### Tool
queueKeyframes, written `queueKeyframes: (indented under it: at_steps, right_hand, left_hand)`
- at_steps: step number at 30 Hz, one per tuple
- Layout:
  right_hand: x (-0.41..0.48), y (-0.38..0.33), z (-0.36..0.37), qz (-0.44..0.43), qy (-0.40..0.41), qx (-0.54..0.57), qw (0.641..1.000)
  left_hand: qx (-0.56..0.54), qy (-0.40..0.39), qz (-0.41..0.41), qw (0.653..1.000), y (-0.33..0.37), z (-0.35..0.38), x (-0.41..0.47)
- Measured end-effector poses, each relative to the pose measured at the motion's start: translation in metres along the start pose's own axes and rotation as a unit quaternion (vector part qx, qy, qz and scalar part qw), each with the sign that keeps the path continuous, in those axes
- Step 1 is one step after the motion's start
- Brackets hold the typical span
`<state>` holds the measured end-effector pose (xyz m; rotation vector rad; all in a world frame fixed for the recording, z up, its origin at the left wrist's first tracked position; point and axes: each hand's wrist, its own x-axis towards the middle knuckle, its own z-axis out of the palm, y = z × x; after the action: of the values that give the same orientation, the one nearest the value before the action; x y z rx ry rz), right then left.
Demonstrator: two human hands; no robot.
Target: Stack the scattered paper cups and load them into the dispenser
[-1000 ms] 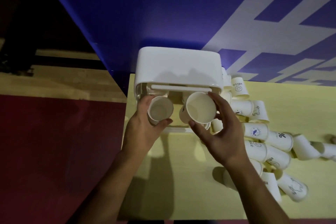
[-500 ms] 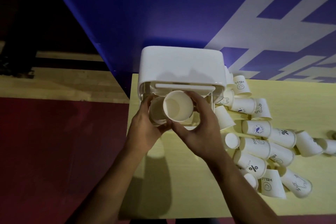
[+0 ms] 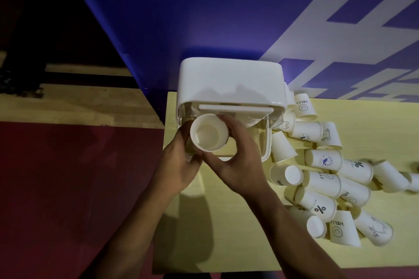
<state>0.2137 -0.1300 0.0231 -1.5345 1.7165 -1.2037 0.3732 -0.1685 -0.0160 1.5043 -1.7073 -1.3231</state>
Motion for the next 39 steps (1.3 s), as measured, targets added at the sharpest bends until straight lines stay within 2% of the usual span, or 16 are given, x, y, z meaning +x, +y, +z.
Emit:
queueKeyframes:
  at_steps: [7, 11, 17, 26, 29, 31, 33, 35, 39]
  right_hand:
    - [-0.001, 0.02, 0.01, 0.029, -0.04, -0.048, 0.998]
    - [-0.001, 0.028, 0.012, 0.06, -0.06, -0.036, 0.996]
    - [0.001, 0.036, 0.013, 0.103, -0.078, -0.018, 0.992]
    - [0.002, 0.038, 0.012, 0.109, -0.085, -0.026, 0.99]
    - [-0.002, 0.033, 0.002, 0.125, -0.058, -0.006, 0.991]
    - [-0.008, 0.031, -0.015, 0.135, -0.031, 0.002, 0.99]
    - [-0.015, 0.033, -0.039, 0.146, -0.004, -0.006, 0.989]
    - [-0.021, 0.037, -0.068, 0.154, 0.025, -0.011, 0.988]
    - [-0.039, 0.052, -0.139, 0.181, 0.096, -0.027, 0.978]
  left_hand:
    - [-0.152, 0.04, -0.029, 0.987, 0.008, -0.002, -0.004]
    - [-0.111, 0.049, 0.0, 0.993, 0.011, 0.0, 0.0]
    - [-0.082, 0.039, -0.009, 0.996, -0.002, 0.007, 0.006]
    - [-0.042, 0.026, -0.004, 0.999, -0.005, 0.006, 0.009]
    - [-0.006, 0.081, 0.019, 0.996, 0.008, 0.001, -0.001]
    - [0.008, 0.136, 0.055, 0.989, 0.019, -0.002, -0.012]
    - [0.014, 0.158, 0.096, 0.983, 0.032, 0.004, -0.021]
    - [0.019, 0.141, 0.134, 0.981, 0.048, 0.019, -0.024]
    - [0.034, 0.029, 0.19, 0.981, 0.09, 0.08, -0.018]
